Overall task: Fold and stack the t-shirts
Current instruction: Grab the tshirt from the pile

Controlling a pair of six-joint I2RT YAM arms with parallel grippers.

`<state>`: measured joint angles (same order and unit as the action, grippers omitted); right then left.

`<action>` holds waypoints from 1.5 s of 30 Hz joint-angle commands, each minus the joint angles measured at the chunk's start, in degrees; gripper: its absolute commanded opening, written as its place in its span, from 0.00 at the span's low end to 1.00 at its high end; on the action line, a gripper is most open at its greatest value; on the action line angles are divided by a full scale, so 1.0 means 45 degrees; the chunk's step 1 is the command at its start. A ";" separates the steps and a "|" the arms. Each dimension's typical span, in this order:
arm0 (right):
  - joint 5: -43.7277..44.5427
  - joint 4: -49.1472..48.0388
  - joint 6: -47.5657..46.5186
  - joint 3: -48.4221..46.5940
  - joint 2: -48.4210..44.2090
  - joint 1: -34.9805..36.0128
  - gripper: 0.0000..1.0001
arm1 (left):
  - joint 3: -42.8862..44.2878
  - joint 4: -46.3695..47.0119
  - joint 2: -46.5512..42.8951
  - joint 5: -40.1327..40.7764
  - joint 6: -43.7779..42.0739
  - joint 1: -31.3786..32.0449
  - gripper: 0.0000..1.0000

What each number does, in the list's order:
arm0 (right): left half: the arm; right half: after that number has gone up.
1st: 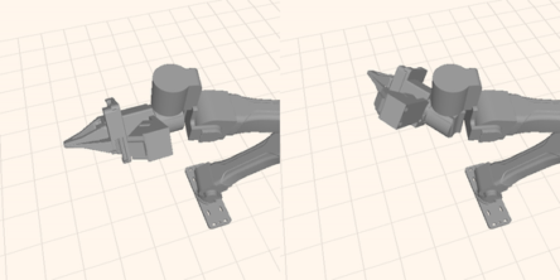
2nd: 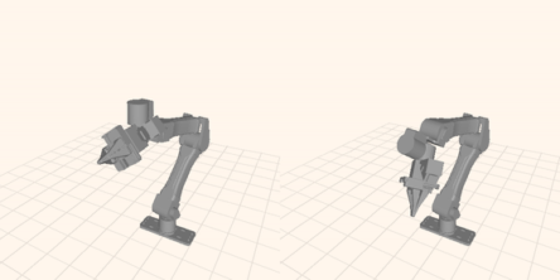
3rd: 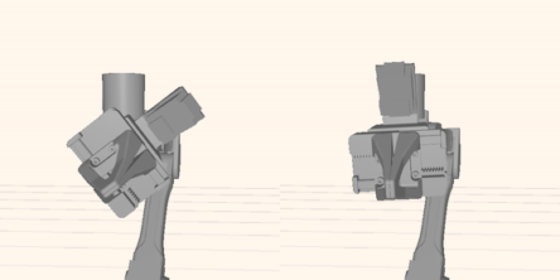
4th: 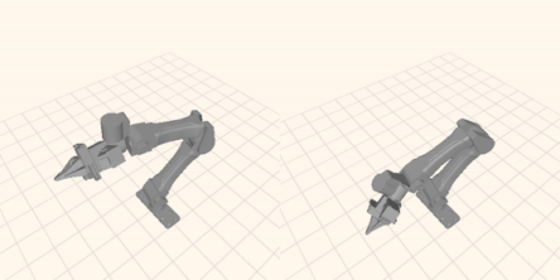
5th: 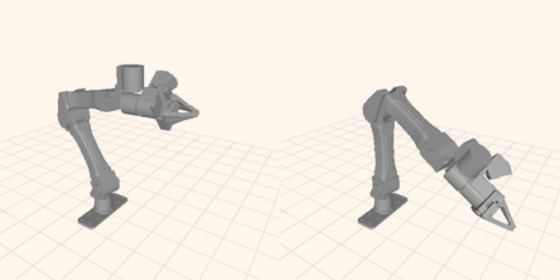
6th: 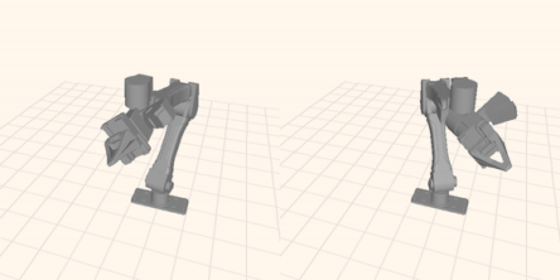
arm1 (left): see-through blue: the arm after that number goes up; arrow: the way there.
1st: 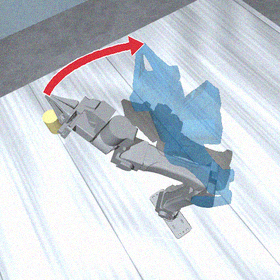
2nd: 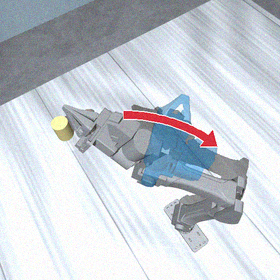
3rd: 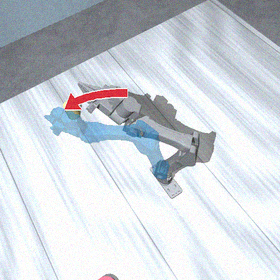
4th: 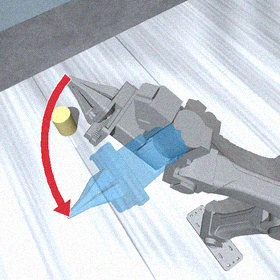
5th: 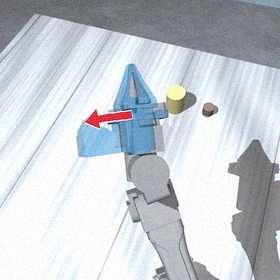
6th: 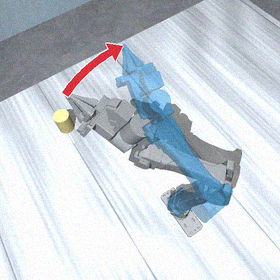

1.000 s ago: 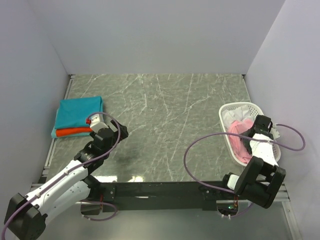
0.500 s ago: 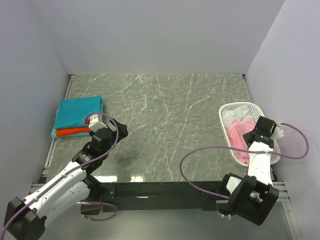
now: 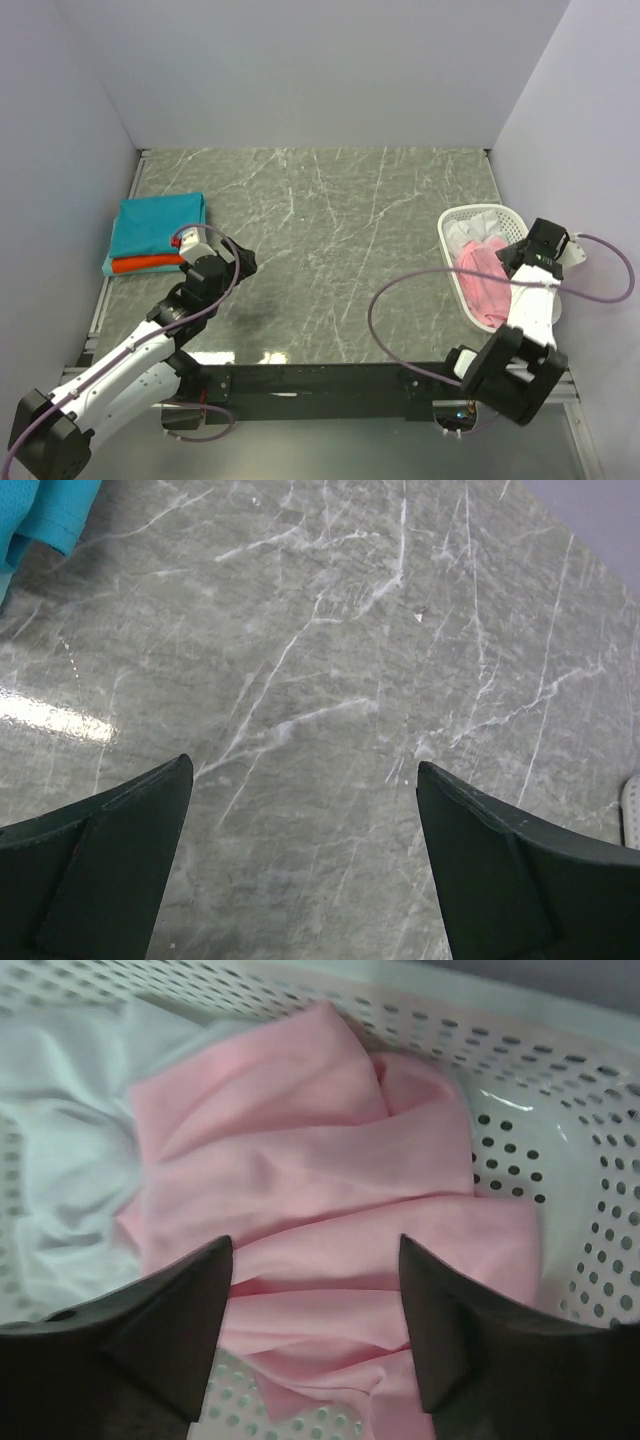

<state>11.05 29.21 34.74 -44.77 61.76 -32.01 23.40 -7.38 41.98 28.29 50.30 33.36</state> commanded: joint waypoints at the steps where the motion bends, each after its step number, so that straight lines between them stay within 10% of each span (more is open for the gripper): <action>1: -0.0386 -0.0436 0.0092 -0.0323 0.1120 -0.0309 0.77 | 0.0504 0.0272 0.0222 0.0099 -0.0046 0.0047 0.99; 11: -0.0444 -0.1881 0.0444 -0.0246 0.4399 -0.0406 0.82 | 0.0640 0.0136 0.0418 0.0157 -0.0026 0.0047 0.99; 14: -0.0910 -0.2465 0.0347 0.0007 0.4869 -0.0387 0.69 | 0.0562 0.0194 0.0262 0.0138 -0.0007 0.0047 0.99; 18: -0.1518 -0.2762 0.0112 0.0203 0.4617 -0.0387 0.10 | 0.0523 0.0213 0.0184 0.0197 -0.0026 0.0047 1.00; 20: -0.1208 -0.2335 0.0092 0.0107 0.3819 -0.0406 0.02 | 0.0523 0.0233 0.0203 0.0158 -0.0026 0.0047 0.99; 36: -0.0677 0.1789 -0.0787 -0.3408 -0.2354 -0.0387 0.04 | 0.0543 0.0487 0.0223 -0.0350 -0.0241 0.0047 0.99; 45: -0.5008 0.1654 -0.1742 -0.6024 -0.3431 0.0586 0.02 | 0.0464 0.0351 -0.0051 -0.0312 0.0070 0.0047 1.00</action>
<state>-1.65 38.24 29.74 -66.81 47.27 -31.86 23.77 -6.87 42.52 26.87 50.30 33.36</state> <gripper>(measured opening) 0.044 0.995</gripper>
